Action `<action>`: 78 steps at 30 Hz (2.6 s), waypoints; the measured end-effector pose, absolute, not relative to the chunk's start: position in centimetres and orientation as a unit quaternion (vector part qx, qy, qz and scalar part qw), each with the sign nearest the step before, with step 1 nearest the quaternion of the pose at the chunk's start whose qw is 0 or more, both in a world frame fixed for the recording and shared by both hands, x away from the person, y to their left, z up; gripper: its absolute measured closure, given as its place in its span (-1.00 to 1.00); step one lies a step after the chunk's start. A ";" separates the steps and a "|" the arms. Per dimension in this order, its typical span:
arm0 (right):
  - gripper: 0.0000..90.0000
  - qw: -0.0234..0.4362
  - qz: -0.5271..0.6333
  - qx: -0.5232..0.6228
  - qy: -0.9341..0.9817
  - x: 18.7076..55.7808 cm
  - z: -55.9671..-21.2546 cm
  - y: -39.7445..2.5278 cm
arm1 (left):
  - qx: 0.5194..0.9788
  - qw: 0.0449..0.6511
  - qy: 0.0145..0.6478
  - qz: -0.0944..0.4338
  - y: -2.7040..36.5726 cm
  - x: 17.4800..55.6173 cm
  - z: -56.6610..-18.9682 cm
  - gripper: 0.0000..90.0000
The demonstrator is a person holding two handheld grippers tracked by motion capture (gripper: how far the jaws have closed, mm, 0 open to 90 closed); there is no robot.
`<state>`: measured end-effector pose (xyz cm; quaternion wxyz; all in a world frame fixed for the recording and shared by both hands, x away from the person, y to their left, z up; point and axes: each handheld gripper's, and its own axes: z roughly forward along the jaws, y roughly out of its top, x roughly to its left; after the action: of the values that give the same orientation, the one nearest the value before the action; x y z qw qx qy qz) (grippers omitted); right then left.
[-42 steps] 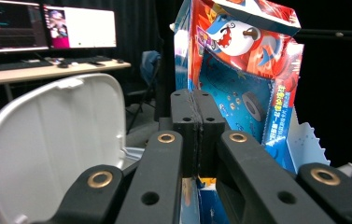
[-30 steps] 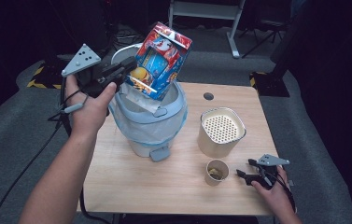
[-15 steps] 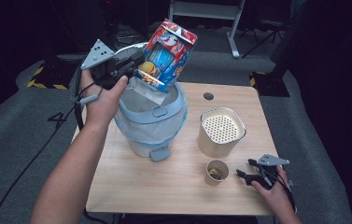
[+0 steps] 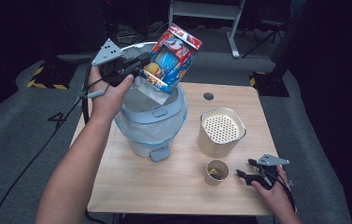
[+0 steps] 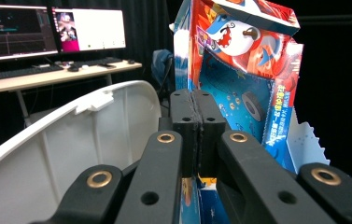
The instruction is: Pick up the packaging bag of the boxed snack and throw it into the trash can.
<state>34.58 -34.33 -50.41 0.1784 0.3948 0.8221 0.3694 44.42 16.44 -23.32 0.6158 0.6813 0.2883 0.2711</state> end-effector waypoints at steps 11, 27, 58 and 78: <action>-0.43 0.178 0.369 0.395 0.822 34.6 -50.4 -34.3 | 0.697 0.590 0.300 0.275 16.2 45.3 -24.2 0.96; -0.43 0.178 0.369 0.395 0.822 34.6 -50.4 -34.3 | 0.715 0.554 0.301 0.302 15.4 45.4 -24.5 0.96; -0.43 0.178 0.369 0.395 0.822 34.6 -50.4 -34.3 | 0.717 0.533 0.303 0.332 16.4 43.2 -26.0 0.94; -0.43 0.178 0.370 0.394 0.822 34.6 -50.4 -34.3 | 0.697 0.580 0.279 0.317 19.7 36.9 -25.5 -0.15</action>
<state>34.58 -34.33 -50.40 0.1781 0.3945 0.8222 0.3695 36.87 19.67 -25.52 0.5801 0.6968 0.2789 0.3165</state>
